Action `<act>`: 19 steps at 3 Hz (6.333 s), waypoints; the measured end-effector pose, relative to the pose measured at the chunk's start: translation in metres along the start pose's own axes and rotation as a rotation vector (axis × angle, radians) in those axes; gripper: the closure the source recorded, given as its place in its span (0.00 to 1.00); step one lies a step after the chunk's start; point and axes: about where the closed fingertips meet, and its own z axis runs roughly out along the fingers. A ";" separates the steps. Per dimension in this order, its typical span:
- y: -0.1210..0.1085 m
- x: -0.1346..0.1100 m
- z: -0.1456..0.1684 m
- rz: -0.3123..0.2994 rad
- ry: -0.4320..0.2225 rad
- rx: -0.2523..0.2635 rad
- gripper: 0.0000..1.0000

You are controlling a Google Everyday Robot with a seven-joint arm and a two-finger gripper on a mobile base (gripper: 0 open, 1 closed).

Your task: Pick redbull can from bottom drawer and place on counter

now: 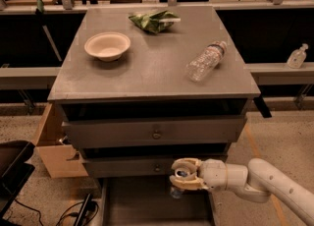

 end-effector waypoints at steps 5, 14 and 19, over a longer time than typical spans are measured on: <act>-0.037 -0.275 -0.069 0.034 0.098 0.135 1.00; -0.268 -0.463 0.029 -0.026 0.035 0.354 1.00; -0.276 -0.379 0.093 -0.093 0.024 0.341 1.00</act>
Offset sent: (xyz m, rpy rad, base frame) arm 0.0190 -0.0396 0.1365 0.0171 -0.0206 -0.0892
